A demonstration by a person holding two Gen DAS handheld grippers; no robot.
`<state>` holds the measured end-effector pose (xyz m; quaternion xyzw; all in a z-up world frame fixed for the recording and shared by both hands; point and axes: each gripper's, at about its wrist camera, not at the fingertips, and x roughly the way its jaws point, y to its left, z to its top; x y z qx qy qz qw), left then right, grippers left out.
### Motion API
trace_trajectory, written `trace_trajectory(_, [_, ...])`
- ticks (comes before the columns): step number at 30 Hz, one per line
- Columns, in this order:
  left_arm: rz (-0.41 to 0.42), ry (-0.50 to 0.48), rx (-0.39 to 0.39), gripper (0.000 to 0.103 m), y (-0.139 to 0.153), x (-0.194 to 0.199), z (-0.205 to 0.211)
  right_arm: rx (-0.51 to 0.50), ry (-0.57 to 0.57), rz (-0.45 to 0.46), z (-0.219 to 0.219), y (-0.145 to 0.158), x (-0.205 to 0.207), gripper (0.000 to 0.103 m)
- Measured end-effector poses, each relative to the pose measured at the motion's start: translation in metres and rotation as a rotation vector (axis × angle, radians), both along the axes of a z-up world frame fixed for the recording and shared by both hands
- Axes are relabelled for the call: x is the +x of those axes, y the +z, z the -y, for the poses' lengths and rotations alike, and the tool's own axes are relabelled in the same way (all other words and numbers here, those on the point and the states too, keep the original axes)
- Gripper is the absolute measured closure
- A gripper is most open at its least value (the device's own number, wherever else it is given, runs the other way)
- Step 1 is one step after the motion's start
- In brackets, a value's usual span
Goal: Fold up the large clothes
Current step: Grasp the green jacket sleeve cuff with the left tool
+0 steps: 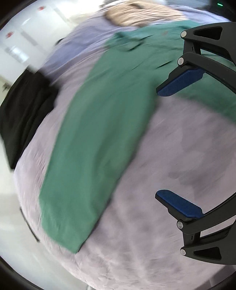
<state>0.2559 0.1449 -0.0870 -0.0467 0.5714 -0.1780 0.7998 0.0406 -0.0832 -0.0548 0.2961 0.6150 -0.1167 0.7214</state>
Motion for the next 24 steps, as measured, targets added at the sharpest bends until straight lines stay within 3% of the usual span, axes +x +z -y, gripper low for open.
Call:
trace_trajectory(7, [-0.007,0.171,-0.108,0.000,-0.052,0.085,-0.048,0.018,0.019,0.014,-0.009,-0.027,0.024,0.000])
trace_trajectory(11, [0.040,0.234,-0.155,0.003,-0.052,0.105,-0.061,0.026,0.020,0.026,-0.011,-0.033,0.033,0.000])
trace_trajectory(12, [0.061,0.245,-0.148,0.010,-0.050,0.113,-0.062,0.026,0.021,0.029,-0.011,-0.033,0.035,0.000])
trace_trajectory(14, [0.081,0.252,-0.111,0.073,-0.048,0.122,-0.065,0.026,0.020,0.041,-0.012,-0.033,0.038,0.000])
trace_trajectory(16, [0.066,0.242,-0.139,0.097,-0.046,0.129,-0.069,0.022,0.017,0.050,-0.012,-0.031,0.039,0.000])
trace_trajectory(20, [0.155,0.161,-0.159,0.097,-0.013,0.117,-0.057,0.013,0.001,0.070,-0.010,-0.024,0.032,0.000])
trace_trajectory(24, [0.266,-0.007,-0.222,0.097,0.042,0.091,-0.012,0.014,-0.044,0.105,-0.001,-0.019,0.022,0.000])
